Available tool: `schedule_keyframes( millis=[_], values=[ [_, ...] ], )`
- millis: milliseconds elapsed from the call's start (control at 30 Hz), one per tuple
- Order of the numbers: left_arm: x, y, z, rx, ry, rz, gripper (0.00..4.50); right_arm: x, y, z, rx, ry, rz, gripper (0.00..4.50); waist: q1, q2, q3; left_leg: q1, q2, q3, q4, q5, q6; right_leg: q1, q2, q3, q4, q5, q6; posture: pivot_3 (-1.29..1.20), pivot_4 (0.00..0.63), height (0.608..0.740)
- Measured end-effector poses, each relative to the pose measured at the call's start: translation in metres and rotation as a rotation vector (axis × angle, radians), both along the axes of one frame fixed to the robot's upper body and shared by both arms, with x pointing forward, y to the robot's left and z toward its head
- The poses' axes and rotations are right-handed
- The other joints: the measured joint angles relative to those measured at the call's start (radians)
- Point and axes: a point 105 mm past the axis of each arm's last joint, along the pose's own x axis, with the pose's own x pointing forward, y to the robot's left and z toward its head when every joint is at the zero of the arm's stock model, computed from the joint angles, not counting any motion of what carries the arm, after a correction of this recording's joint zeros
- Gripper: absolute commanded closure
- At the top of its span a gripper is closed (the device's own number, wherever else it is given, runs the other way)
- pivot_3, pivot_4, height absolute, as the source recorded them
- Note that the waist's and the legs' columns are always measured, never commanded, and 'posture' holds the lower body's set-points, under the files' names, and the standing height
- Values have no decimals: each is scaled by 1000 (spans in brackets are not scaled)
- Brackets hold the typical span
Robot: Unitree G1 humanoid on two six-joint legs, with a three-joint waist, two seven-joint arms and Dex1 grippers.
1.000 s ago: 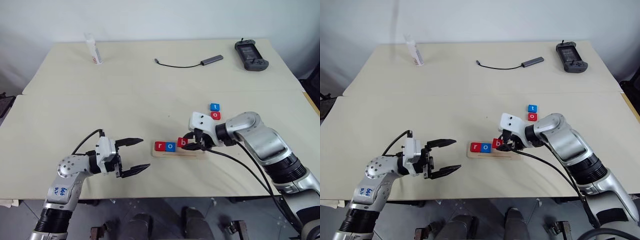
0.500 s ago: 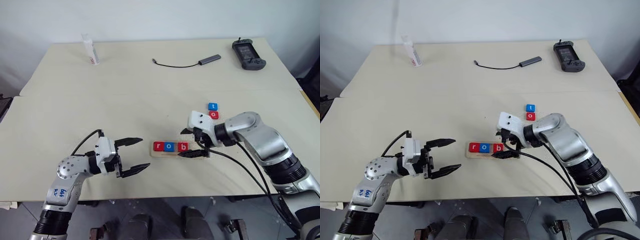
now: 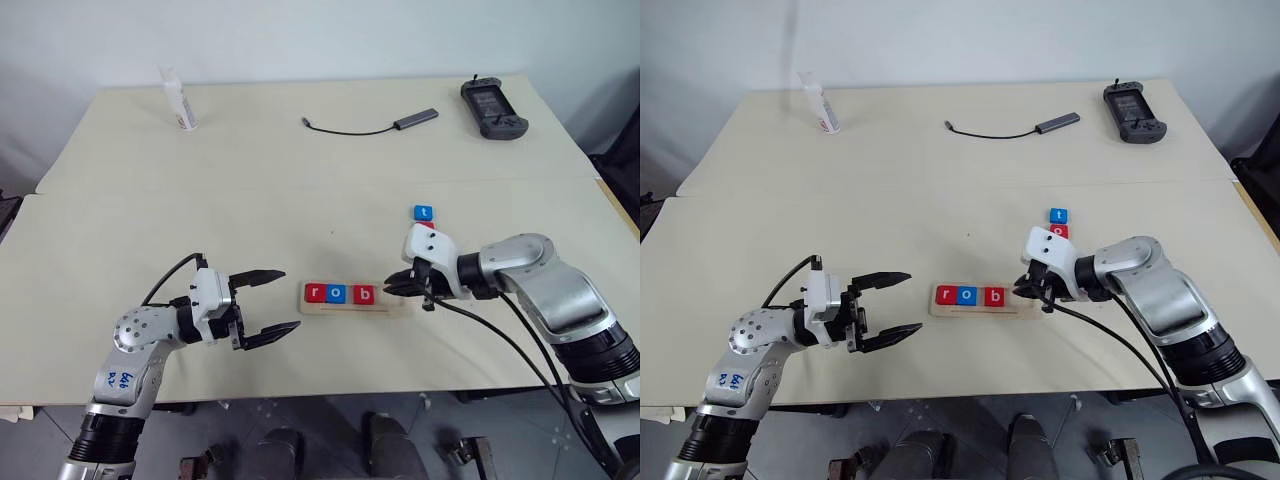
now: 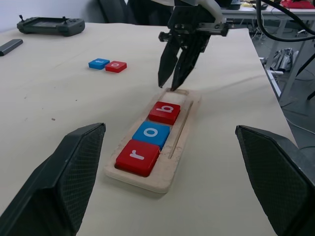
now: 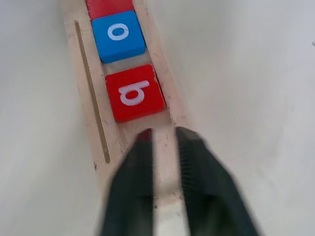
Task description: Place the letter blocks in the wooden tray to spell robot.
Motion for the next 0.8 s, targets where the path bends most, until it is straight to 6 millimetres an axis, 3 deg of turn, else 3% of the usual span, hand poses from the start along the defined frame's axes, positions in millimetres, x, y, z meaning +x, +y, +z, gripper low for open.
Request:
schedule_keyframes(
  millis=[267, 567, 700, 800],
  values=[
    [0, 0, 0, 3, 0, 5, 0, -5, 12, -12, -17, 33, 44, 4472, -1, 0, 0, 0, 0, 0, 0, 0, 0, 0, 0, 0, 0, 0, 0, 0, 150, 740],
    [2, 1, 0, 3, -4, 24, 0, -4, 29, -8, 4, 13, 90, 4472, 0, 0, 0, 0, 0, 0, 0, 0, 0, 0, 0, 0, 0, 0, 0, 0, 150, 740],
    [2, 1, 0, 2, -4, 27, 0, -3, 22, -8, -5, 8, 75, 4472, 2, 0, 0, 0, 0, 0, 0, 0, 0, 0, 0, 0, 0, 0, 0, 0, 150, 740],
    [2, 1, -1, 4, -3, 27, 0, -6, 1, 0, 38, -10, 11, 3869, 8, 0, 0, -1, -1, -1, 0, 0, 0, 0, 0, -1, 0, 0, 0, 0, 150, 740]
  ],
)
